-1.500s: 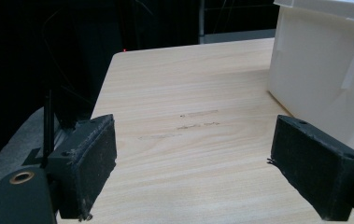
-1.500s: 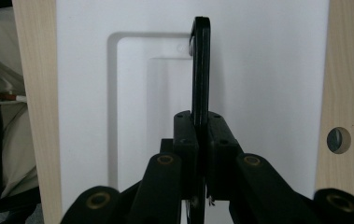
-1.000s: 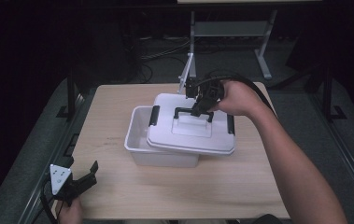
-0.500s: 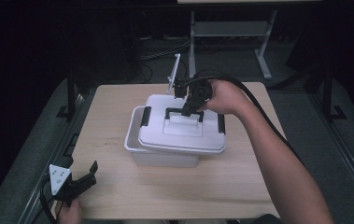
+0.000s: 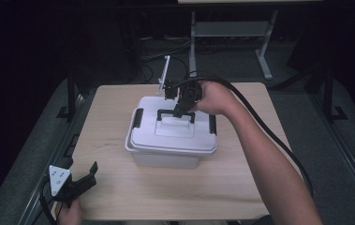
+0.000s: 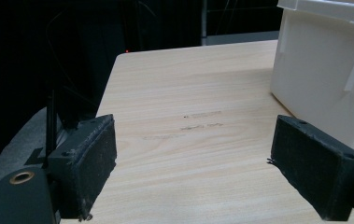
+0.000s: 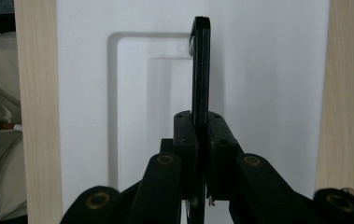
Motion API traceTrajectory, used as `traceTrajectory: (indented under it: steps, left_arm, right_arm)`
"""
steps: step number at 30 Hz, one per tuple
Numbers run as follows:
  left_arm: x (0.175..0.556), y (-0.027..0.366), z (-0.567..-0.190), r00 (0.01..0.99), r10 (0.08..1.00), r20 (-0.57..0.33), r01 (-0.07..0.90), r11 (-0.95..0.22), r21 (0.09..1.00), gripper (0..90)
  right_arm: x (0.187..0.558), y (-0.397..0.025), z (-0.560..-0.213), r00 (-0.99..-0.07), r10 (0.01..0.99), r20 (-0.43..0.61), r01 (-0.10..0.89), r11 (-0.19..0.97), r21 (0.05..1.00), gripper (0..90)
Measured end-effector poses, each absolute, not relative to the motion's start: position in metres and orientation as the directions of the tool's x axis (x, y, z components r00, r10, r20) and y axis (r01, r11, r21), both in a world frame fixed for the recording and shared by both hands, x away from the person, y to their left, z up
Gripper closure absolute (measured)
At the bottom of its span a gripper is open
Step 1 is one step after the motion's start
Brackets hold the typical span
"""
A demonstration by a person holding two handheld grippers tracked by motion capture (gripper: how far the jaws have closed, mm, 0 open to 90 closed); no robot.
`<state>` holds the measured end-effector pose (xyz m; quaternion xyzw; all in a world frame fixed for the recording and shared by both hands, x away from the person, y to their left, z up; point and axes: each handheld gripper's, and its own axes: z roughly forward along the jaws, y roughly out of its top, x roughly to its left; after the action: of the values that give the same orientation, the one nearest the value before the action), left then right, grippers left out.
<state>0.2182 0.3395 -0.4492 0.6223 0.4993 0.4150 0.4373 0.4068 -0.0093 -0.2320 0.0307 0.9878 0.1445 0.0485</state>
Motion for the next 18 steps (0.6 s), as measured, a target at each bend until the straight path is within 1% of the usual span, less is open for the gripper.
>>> traceTrajectory:
  steps: [18]
  left_arm:
    - [0.217,0.340,-0.449,0.150,0.985,0.081,0.256,-0.118,0.959,13.5]
  right_arm:
    - [0.417,0.017,-0.248,-0.996,0.064,-0.064,0.045,0.961,0.272,84.5]
